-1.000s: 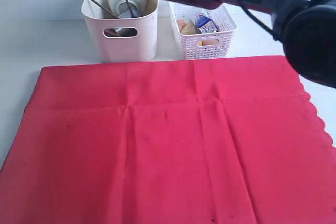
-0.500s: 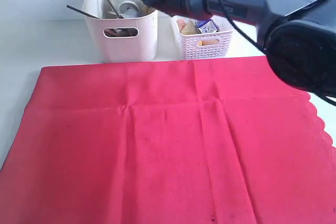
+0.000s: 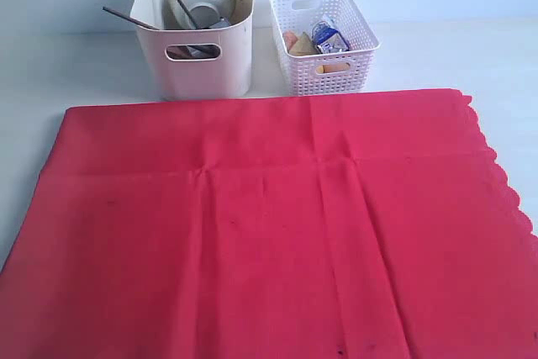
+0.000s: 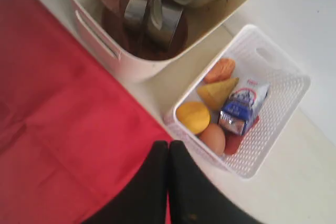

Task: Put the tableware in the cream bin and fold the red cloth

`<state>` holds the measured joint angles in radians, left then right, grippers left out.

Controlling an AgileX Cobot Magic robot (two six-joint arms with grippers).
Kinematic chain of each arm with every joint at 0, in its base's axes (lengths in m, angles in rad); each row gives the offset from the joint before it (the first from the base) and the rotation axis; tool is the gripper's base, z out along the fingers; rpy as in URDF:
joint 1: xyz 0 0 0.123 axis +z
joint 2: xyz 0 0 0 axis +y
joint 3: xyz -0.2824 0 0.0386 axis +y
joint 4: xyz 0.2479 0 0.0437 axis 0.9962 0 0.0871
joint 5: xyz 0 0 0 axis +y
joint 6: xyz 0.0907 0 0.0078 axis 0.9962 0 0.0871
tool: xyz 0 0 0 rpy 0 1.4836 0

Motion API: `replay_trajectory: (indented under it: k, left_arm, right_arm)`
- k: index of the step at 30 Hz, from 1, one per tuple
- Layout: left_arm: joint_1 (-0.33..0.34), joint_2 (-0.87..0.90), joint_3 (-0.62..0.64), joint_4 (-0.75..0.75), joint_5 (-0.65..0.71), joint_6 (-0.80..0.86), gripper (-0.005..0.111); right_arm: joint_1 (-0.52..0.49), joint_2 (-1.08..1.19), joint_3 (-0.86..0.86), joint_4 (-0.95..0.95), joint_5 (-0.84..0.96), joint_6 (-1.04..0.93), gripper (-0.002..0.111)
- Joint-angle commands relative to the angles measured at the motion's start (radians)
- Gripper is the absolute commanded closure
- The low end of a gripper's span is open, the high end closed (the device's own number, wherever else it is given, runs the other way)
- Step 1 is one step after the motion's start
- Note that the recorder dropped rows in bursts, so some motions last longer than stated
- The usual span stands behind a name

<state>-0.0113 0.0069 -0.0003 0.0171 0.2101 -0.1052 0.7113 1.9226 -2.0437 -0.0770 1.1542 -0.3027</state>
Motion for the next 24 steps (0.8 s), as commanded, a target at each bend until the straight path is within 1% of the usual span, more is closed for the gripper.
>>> replay_trajectory:
  k: [1,2,5,6,7,12,20,24]
  left_arm:
    - [0.001,-0.007,0.0,-0.006,-0.003,0.001,0.104]
    - [0.001,-0.007,0.0,-0.006,-0.003,0.001,0.104]
    - [0.001,-0.007,0.0,-0.006,-0.003,0.001,0.104]
    - [0.001,-0.007,0.0,-0.006,-0.003,0.001,0.104]
    - [0.001,-0.007,0.0,-0.006,-0.003,0.001,0.104]
    - [0.001,-0.007,0.0,-0.006,-0.003,0.001,0.104]
    - [0.001,-0.007,0.0,-0.006,-0.003,0.001,0.104]
    - [0.001,-0.007,0.0,-0.004,-0.005,0.001,0.104]
  right_arm:
    - [-0.002,-0.132,0.125,-0.01,0.067,0.016,0.108]
    - [-0.002,-0.196,0.198,-0.01,0.067,0.016,0.108]
    - [-0.002,-0.299,0.327,-0.01,0.037,0.047,0.108]
    - [-0.002,-0.339,0.366,-0.01,0.003,0.065,0.108]
    - [-0.002,-0.421,0.466,0.013,-0.08,0.087,0.108]
    - [-0.002,-0.593,0.689,0.026,-0.259,0.157,0.108]
    - [-0.002,-0.74,0.938,0.026,-0.414,0.223,0.108]
    - [-0.002,-0.809,1.078,0.026,-0.596,0.288,0.108]
